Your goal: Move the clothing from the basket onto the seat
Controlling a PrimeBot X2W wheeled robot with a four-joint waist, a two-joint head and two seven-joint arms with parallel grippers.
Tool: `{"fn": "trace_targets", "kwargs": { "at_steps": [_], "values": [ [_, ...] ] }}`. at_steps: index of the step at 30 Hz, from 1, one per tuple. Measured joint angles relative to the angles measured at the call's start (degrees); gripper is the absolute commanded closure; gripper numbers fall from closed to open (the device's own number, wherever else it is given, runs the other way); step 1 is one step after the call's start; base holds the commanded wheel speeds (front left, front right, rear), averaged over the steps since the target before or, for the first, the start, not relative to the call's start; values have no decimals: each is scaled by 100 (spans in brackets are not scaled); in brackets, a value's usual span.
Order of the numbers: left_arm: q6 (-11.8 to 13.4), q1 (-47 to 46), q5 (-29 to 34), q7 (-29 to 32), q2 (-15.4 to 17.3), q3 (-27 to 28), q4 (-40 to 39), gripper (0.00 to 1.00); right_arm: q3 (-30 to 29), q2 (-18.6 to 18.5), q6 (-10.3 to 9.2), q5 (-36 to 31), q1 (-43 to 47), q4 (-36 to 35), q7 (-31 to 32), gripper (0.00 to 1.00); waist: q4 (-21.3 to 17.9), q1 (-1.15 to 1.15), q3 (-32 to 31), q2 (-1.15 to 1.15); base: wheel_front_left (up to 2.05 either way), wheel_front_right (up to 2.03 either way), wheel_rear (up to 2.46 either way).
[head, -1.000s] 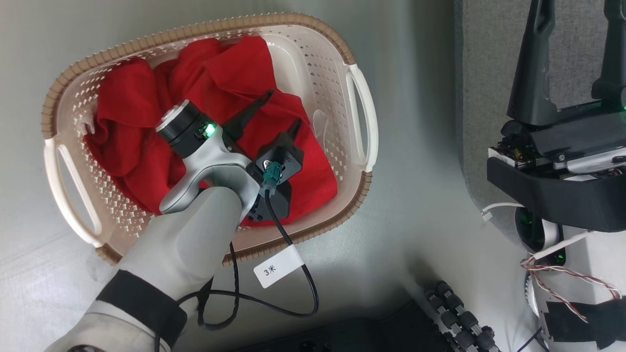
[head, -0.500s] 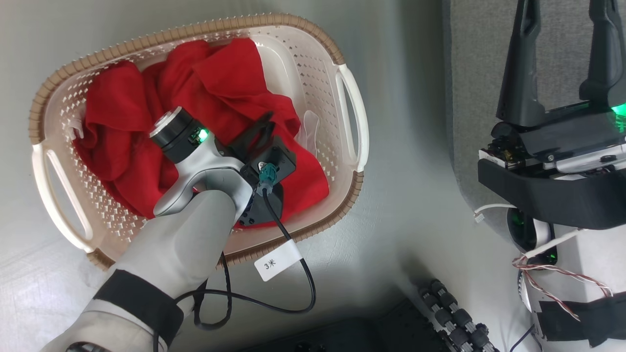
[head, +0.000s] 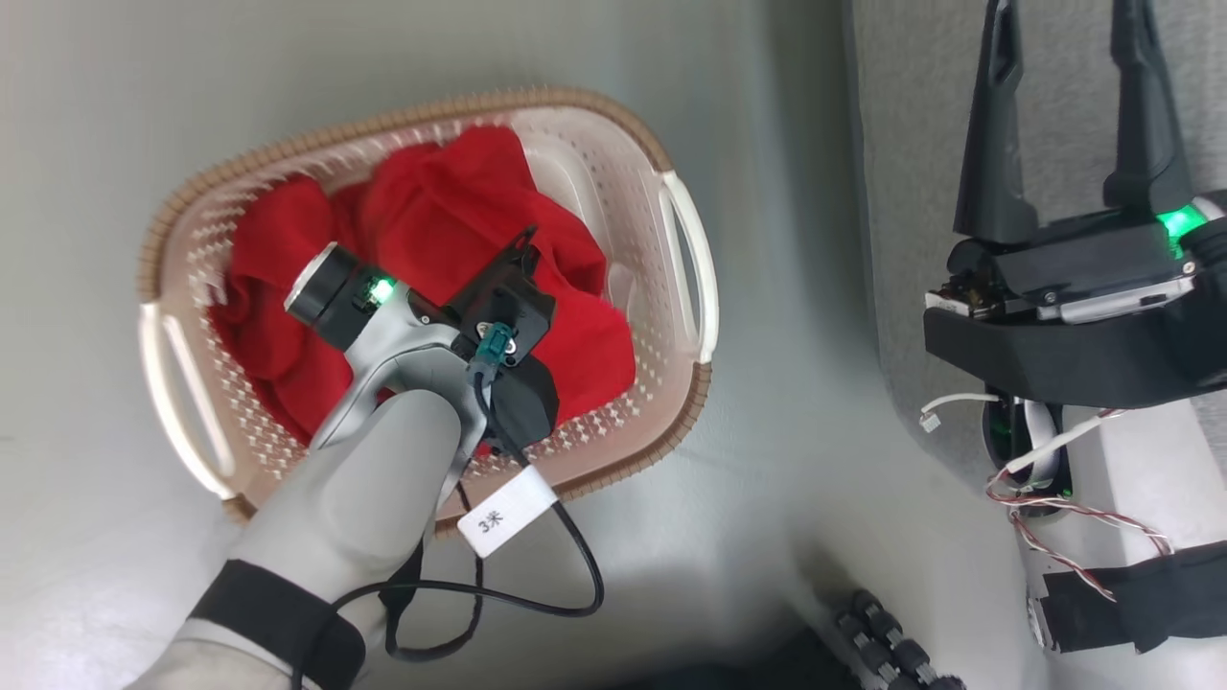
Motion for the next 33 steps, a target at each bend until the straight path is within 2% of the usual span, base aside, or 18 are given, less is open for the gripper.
{"fn": "trace_targets", "kwargs": {
  "at_steps": [13, 18, 33],
  "values": [
    [-202, 191, -771, -48, -7, 116, -869, 100, -201, -13, 46, 18, 384, 616, 1, 0, 303, 0, -996, 0, 0, 0, 0],
    [-260, 189, -1015, -49, -14, 222, -1349, 100, -327, -129, 98, 27, 533, 862, 1, 0, 495, -1, -1486, 0, 0, 0, 0],
    [-459, 90, -1166, -49, 1, 600, -1727, 100, -203, -37, 338, 142, 715, 1616, 5, 0, 883, -1, -2775, 0, 0, 0, 0]
  ]
}}
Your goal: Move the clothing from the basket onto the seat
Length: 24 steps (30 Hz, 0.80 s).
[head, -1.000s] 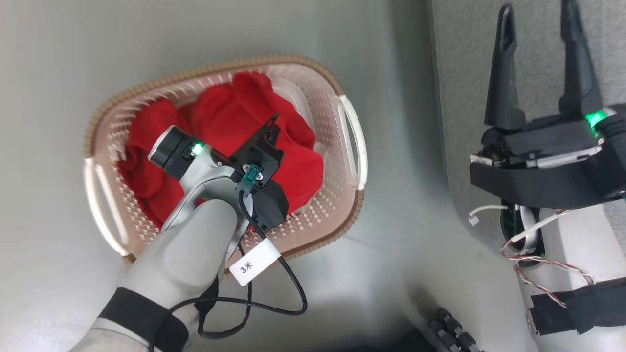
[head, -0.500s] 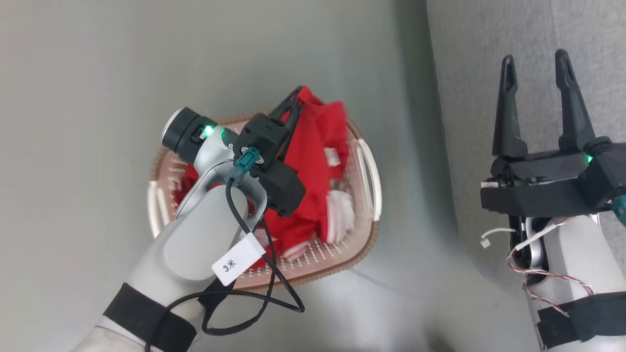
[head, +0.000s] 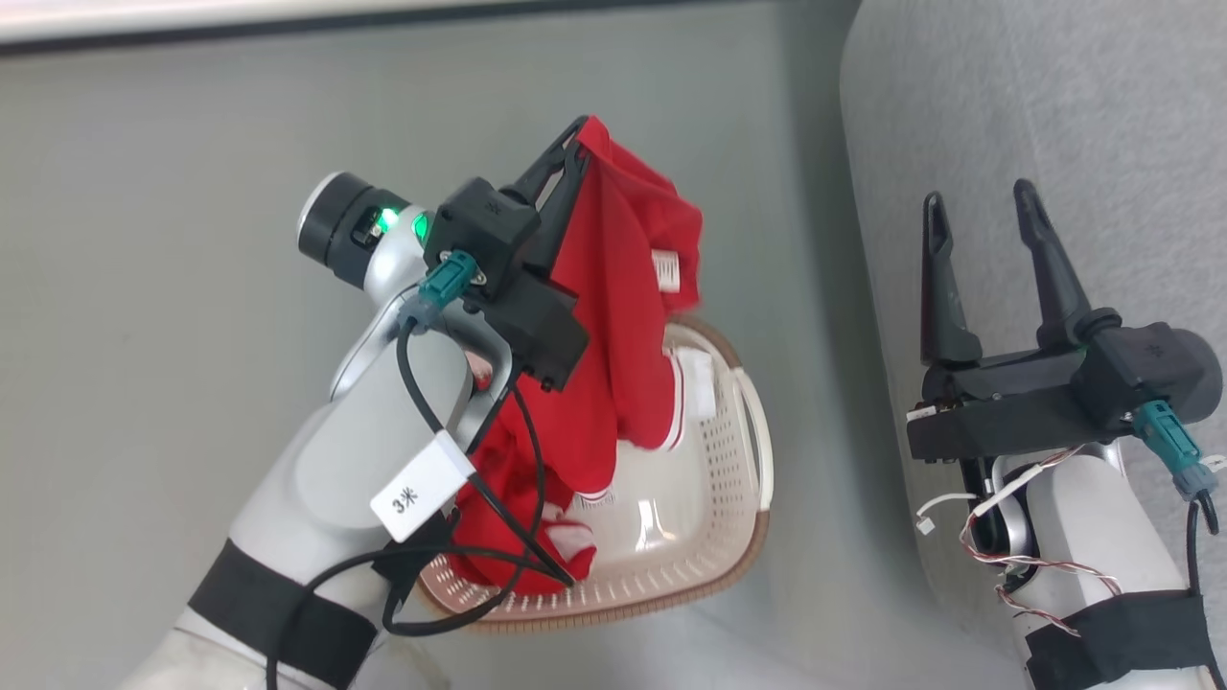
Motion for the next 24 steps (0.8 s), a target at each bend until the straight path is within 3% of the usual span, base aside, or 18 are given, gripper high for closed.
{"fn": "trace_targets", "kwargs": {
  "at_steps": [24],
  "values": [
    [-148, -310, -826, 221, -75, 290, 1021, 100, 648, 48, 541, 16, 395, 1273, 1, 0, 52, 0, -1998, 0, 0, 0, 0]
  ]
}}
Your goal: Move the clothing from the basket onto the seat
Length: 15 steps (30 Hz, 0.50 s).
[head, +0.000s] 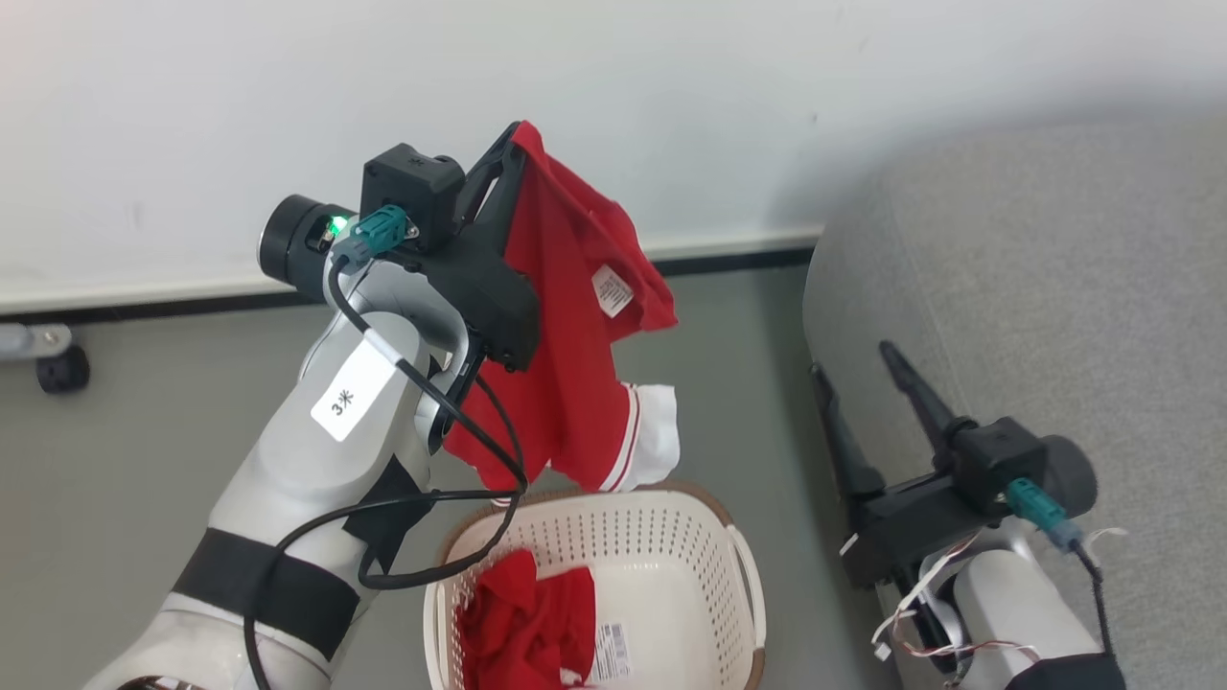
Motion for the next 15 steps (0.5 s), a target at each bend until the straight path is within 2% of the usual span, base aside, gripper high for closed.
{"fn": "trace_targets", "kwargs": {
  "at_steps": [6, 15],
  "values": [
    [21, 3, -240, 97, -14, -91, 164, 100, 404, 41, 130, 15, 3, 281, 1, 0, 14, 0, -504, 0, 0, 0, 0],
    [318, 58, -854, 252, -24, -725, -289, 100, 1176, 73, 226, 101, -19, 619, 1, 0, 52, 0, -1007, 0, 0, 0, 0]
  ]
}}
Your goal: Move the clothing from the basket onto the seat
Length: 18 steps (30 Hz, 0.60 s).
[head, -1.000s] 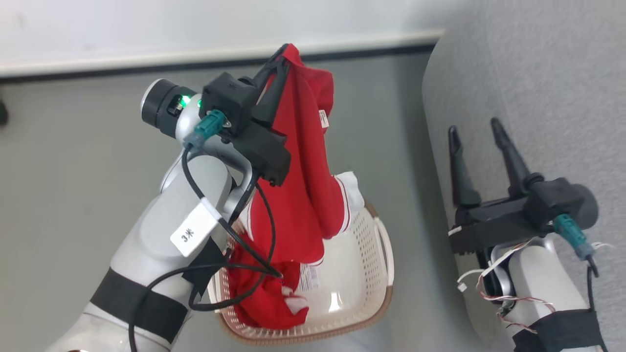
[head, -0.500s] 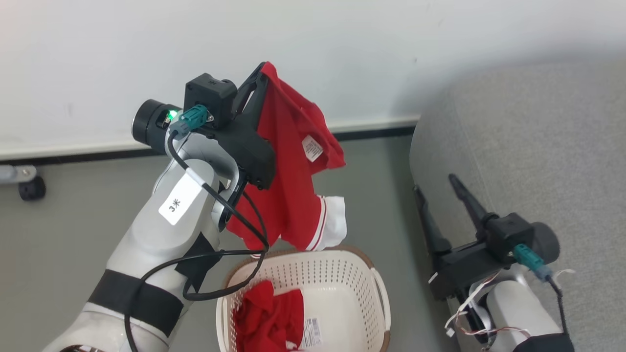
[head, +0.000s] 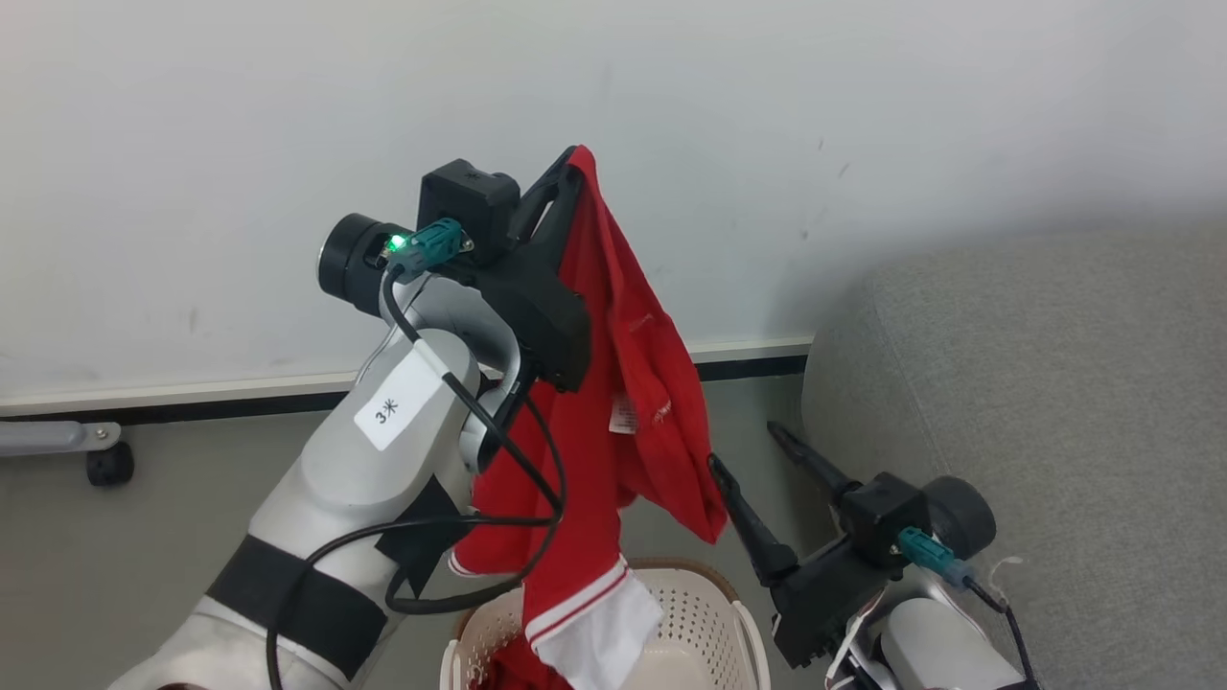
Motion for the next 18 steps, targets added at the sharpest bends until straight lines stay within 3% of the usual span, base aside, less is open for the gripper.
{"fn": "trace_targets", "kwargs": {
  "at_steps": [18],
  "values": [
    [405, -11, -714, 167, 10, -804, -675, 100, 1035, 15, 7, 354, -693, 1029, -1, 0, 371, 1, -78, 1, 0, 0, 0]
  ]
}}
